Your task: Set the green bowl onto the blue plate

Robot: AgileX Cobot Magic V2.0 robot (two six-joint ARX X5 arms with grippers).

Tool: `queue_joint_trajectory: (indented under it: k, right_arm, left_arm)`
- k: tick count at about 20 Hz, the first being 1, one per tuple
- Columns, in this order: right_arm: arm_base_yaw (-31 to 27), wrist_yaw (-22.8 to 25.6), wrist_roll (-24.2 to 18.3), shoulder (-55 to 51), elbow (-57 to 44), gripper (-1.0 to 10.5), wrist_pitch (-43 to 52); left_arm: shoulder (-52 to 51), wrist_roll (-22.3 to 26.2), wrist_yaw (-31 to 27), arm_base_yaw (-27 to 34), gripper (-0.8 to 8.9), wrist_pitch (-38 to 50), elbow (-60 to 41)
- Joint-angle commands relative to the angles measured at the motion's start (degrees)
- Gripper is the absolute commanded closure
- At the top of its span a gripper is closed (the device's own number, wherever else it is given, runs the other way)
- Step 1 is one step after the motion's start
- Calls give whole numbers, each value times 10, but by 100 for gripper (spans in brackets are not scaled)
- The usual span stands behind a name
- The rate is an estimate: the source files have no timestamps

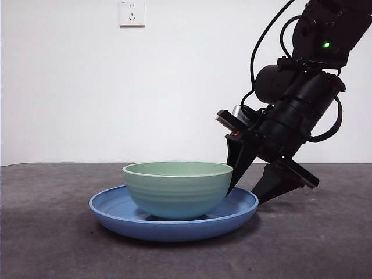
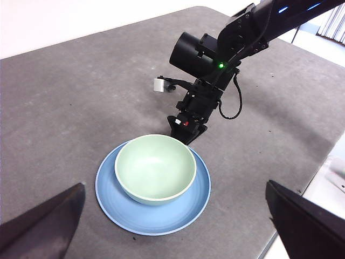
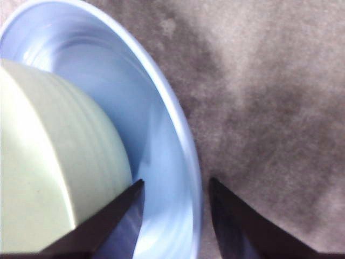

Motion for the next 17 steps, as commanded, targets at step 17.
queue_joint_trajectory:
  k: [17]
  right_arm:
    - [-27,139,-122,-225,200,422,-328]
  left_arm:
    - [3,-3,1,-3,215,6,7]
